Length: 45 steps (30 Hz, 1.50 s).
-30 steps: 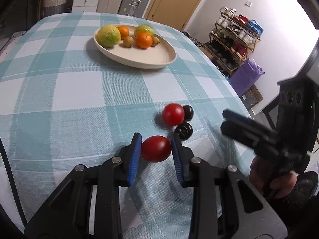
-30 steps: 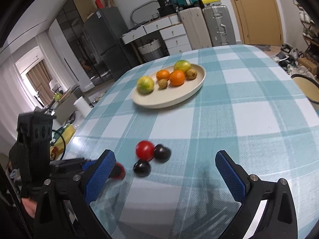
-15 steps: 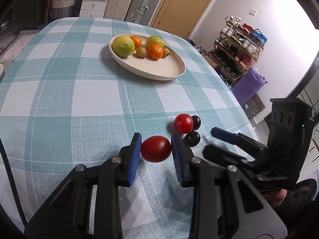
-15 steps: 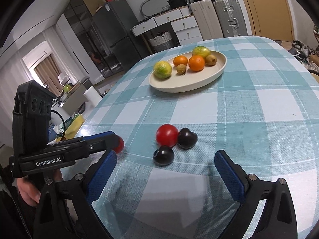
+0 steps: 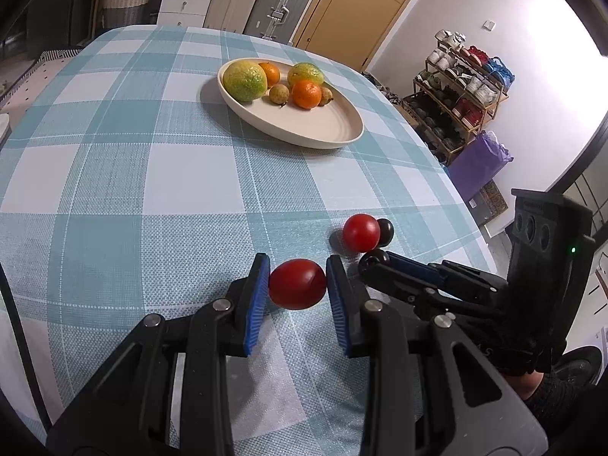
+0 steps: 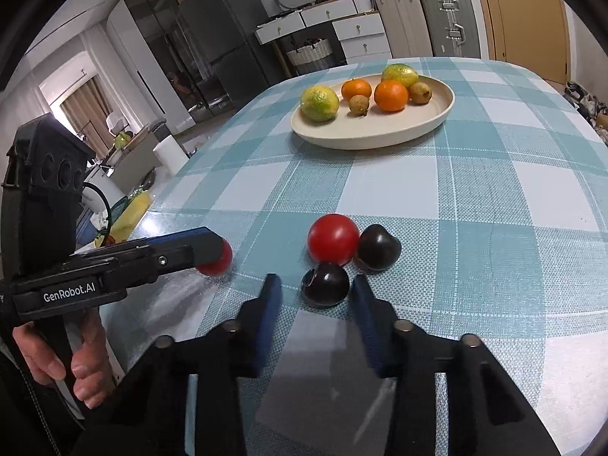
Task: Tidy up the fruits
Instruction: 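Grasp a dark plum with the right tool while the left tool holds the tomato, then carry the tomato and plum onto the cream plate and open both tools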
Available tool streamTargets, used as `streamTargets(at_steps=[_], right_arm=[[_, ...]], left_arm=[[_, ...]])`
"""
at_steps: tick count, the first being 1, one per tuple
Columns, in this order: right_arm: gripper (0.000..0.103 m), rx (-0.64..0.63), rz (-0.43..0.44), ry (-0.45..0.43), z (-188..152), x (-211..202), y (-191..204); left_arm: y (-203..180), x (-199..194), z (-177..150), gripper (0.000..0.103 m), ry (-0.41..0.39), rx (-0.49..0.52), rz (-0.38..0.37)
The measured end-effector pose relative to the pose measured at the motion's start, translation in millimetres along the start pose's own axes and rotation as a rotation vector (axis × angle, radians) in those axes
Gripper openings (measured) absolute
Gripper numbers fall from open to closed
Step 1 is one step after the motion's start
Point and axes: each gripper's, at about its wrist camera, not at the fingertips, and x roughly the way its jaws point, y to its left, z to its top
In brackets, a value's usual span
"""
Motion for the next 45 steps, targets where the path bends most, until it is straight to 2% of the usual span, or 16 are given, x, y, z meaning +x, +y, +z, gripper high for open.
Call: streamTargets(at_steps=[1,13,23,30,36,40,42,45], right_arm=[[0.026,0.001,-0.003,-0.001,0,0,0],[0.025,-0.023,0.04,-0.073,4,-17,0],[0.025,-0.013,0.048,-0.122,35,-28,-15],[0.025,0.022,0.053,-0.125,57,-19,-36],[0.025,0.032,0.076,-0.114,61,-10,-45],[0.025,0.038,0.089,-0.118,64,-8,-47],[0.025,0.037,0.093,-0.12,64,-8,-47],[0.025,0.03,0.099,-0.125,64,-8,-46]], left_arm=[[0,0,0,0.028,-0.001,-0.001,0.001],[-2,6,23,0.028,-0.02,0.005,0.004],[-10,23,73,0.028,-0.048,0.028,-0.013],[-5,26,90,0.028,-0.045,0.015,-0.013],[10,17,81,0.028,-0.023,-0.039,-0.019],[8,22,64,0.029,0.03,-0.015,-0.007],[6,29,55,0.035,0.054,0.013,0.01],[7,39,48,0.035,0.08,0.009,0.018]])
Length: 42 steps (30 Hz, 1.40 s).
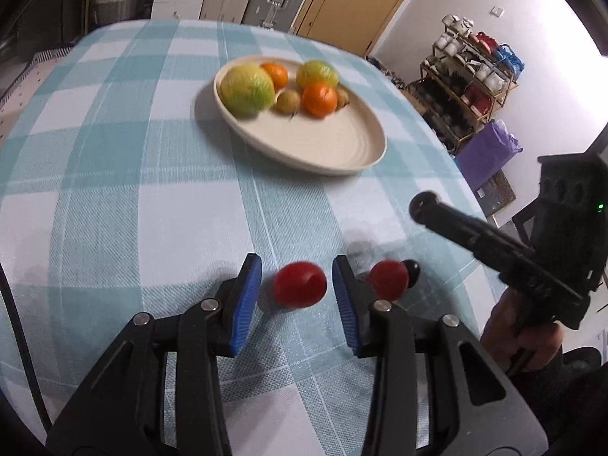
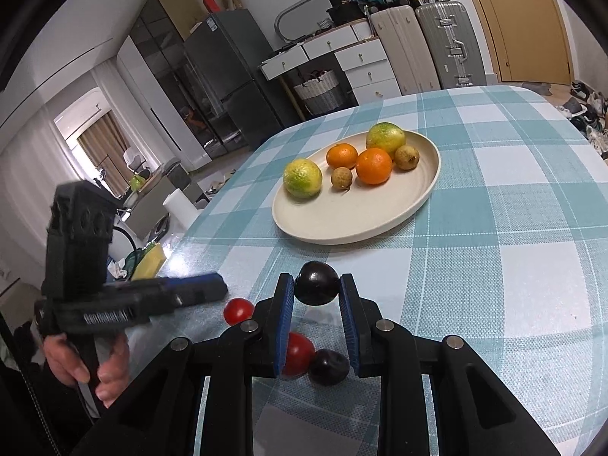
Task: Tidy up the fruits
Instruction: 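Carry the tomato and plum onto the cream plate and open both tools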
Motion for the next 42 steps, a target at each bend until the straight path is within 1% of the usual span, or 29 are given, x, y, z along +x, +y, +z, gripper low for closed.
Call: streamTargets(at_steps=[2,5,7,8,13,19,23,25,32,35,42], right_arm=[[0.025,-0.004,0.001,-0.001,0,-1,1],[0.025,-0.009,-0.001,-0.006,0,-2,1],[0.025,-0.006,-0.002,-0.007,-1,-3,0],[0.025,-0.005,-0.003,-0.006,0,-2,0],[0.025,0.001,-0.009,-0.004,2,0,-4],[0.025,-0.007,-0.007,-0.01,16,4,-9],[0.025,-0.014,-0.005,-0.02,30,7,-12],[0.025,-0.016,-0.004,-0.026,38,10,-15],[0.025,-0.032,-0.038,-0.031,67,24,-27],[0.025,-0.022,-0.047,-0.028,77,31,-35],[0.025,-0.007,-0.079,-0.02,94,45,-55]], left_arm=[[1,6,-2,0.035,0.015,-0.006,0.002],[-1,13,-5,0.035,0.03,0.013,0.005],[-3,13,-4,0.033,0.024,0.023,0.007],[-4,12,-3,0.028,0.019,0.023,0.005],[-7,8,9,0.028,-0.001,0.025,-0.007],[-23,2,41,0.027,-0.04,0.057,-0.032],[-31,9,74,0.027,-0.059,0.061,-0.056],[-35,15,86,0.027,-0.064,0.065,-0.054],[-40,53,131,0.027,-0.041,0.041,-0.075],[-41,69,142,0.027,-0.027,0.03,-0.085],[-44,98,156,0.028,-0.004,0.02,-0.103]])
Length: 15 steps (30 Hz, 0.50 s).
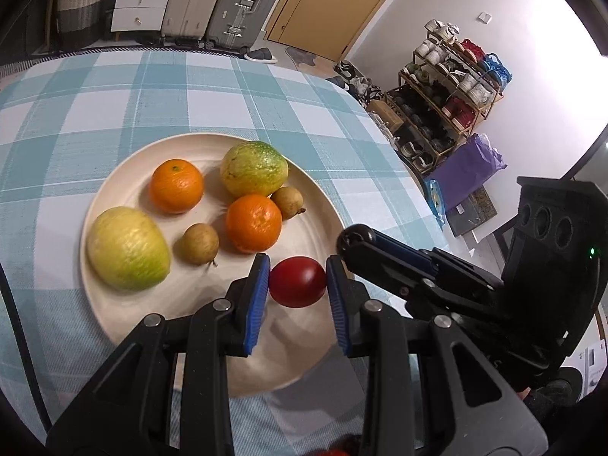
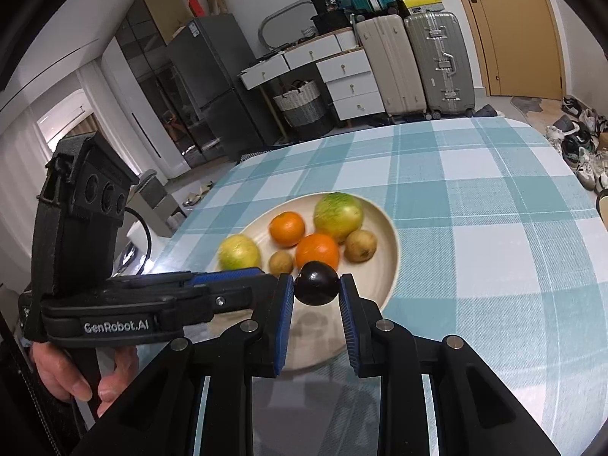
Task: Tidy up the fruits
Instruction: 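Carry the tomato and plum onto the cream plate and open both tools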
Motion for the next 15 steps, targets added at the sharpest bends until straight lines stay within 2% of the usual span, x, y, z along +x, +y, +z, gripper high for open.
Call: streamTargets(at_steps=[6,15], right_arm=[[0.025,0.037,-0.029,0.02,12,16,-18],[0.025,0.063,-0.026,0.041,17,29,-28]], left_arm=[[3,16,6,0.027,0.01,-0.012,-0.004],[1,27,10,0.028,0.006,-0.001,-0.015]])
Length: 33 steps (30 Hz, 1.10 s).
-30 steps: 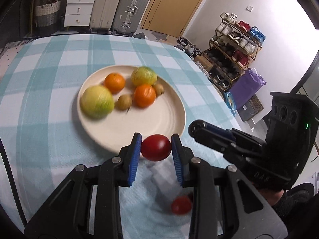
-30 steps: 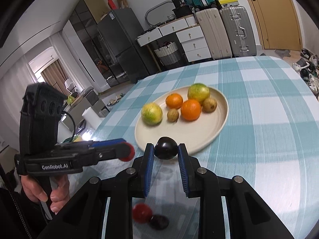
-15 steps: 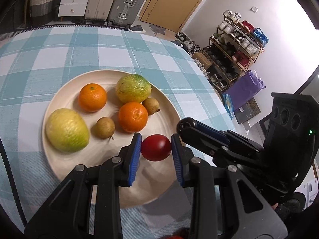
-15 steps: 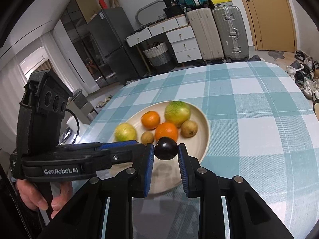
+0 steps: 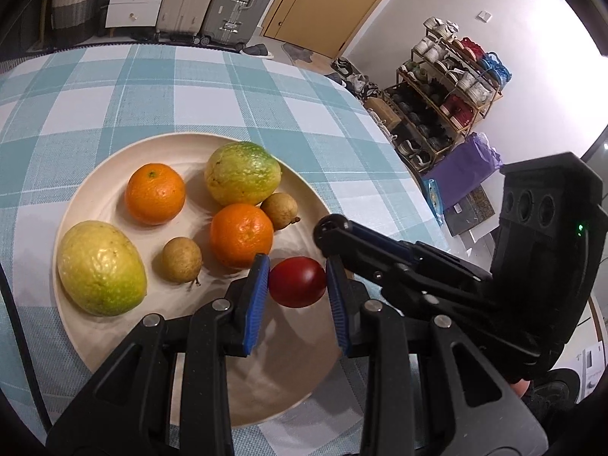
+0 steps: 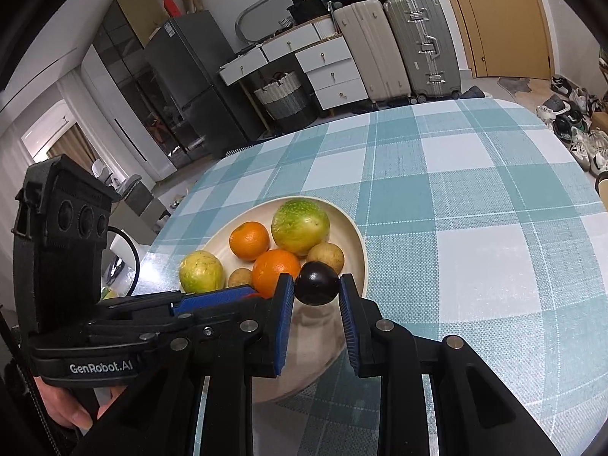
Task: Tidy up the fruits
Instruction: 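Carry the tomato and plum onto the cream plate and open both tools, then withdraw both tools from the plate toward the last tomato and plum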
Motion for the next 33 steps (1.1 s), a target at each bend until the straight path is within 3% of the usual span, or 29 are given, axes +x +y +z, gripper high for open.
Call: streamTargets(at_steps=[5,9,12,15,22,29,31,33], right_arm=[[0.032,0.031,-0.009,0.021,1,5,-4],[0.041,0.037,-0.023,-0.014,0,-7,-4],[0.042,0.044,-0.016,-0.044,0,-19,-2],[0.05,0.041,-0.022,-0.094,-2,-36,2],[0.05,0.023,-0.03,-0.152,-8,-72,15],[0.052,0.017,-0.038,-0.182,-22,-99,24],[0.062,0.015,-0.041,-0.192,-27,-105,27],[0.066,0.018,-0.04,-0.205,-31,-111,28]], left_arm=[[-3,-5,1,0.028,-0.01,-0.001,0.013],[-6,-15,-2,0.028,-0.022,0.0,0.019],[-9,-29,-7,0.029,-0.04,0.003,0.023],[-13,-44,-12,0.038,-0.06,0.007,0.035],[-25,-81,-32,0.038,-0.103,0.022,0.064],[-37,-110,-57,0.052,-0.144,0.052,0.122],[-39,-115,-64,0.053,-0.149,0.057,0.131],[-41,-119,-70,0.056,-0.153,0.056,0.145]])
